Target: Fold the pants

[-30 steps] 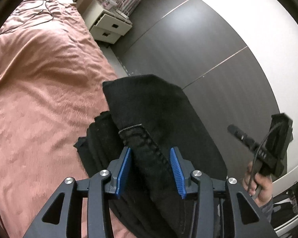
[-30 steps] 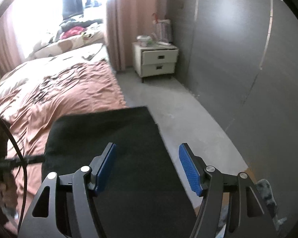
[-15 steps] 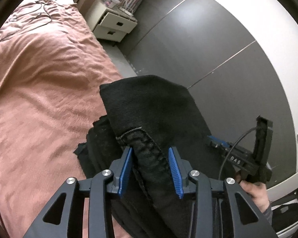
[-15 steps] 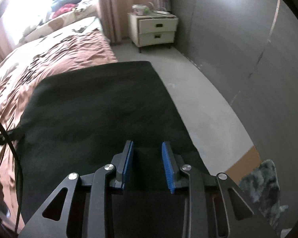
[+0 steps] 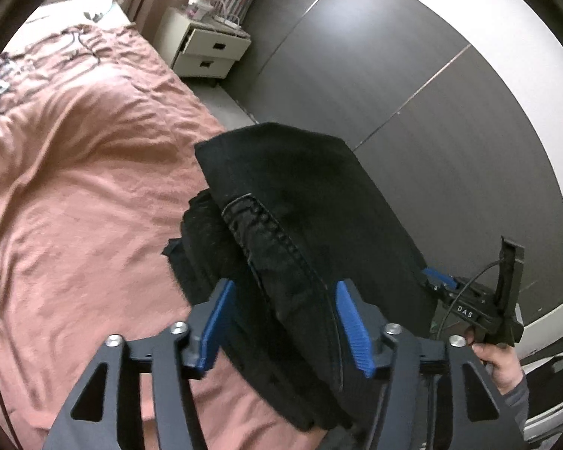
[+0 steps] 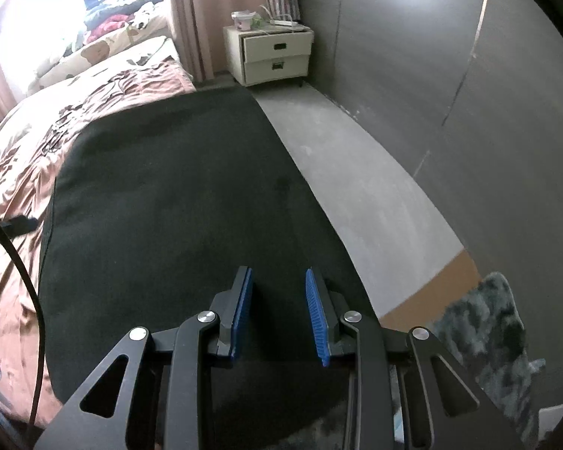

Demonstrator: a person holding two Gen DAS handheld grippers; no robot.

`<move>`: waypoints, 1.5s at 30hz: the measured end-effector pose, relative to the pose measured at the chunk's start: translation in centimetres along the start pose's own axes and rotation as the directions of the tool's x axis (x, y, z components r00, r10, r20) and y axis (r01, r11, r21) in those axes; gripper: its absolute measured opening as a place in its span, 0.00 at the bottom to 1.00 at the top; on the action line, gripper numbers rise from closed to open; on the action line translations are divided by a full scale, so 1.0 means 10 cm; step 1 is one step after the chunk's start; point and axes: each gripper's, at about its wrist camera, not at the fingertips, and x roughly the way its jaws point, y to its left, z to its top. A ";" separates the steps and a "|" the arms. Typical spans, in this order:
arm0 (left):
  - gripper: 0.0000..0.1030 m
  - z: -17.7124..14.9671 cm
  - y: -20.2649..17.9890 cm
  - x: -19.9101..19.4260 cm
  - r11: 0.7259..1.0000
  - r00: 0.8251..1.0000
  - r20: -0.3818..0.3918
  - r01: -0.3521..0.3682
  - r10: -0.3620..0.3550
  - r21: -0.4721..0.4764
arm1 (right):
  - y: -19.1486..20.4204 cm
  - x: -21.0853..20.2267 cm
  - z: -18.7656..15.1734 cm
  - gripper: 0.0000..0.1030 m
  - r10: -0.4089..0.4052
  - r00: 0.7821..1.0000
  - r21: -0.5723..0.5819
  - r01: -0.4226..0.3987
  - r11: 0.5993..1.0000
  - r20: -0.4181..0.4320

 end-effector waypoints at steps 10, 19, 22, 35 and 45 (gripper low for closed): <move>0.99 -0.16 -0.28 -0.75 0.996 0.995 0.071 -0.069 0.064 0.065 | 0.23 -0.71 0.04 0.44 -0.027 0.999 0.037 0.025 0.999 0.034; 1.00 -0.39 -0.54 -1.53 0.983 0.988 0.115 -0.122 0.107 0.137 | 0.58 -1.70 -0.30 0.93 -0.031 0.989 0.031 0.027 0.999 0.141; 1.00 -0.49 -0.62 -1.78 0.978 0.983 0.135 -0.141 0.121 0.151 | 0.70 -1.95 -0.50 1.00 -0.023 0.987 0.023 0.019 1.000 0.157; 1.00 -0.97 -0.89 -2.81 0.969 0.959 0.239 -0.193 0.152 0.157 | 0.98 -2.75 -0.89 1.00 0.029 0.973 -0.020 -0.026 0.999 0.230; 1.00 -1.47 -1.04 -3.65 0.952 0.914 0.362 -0.258 0.185 0.163 | 1.18 -3.30 -1.35 1.00 0.074 0.942 -0.064 -0.056 0.996 0.327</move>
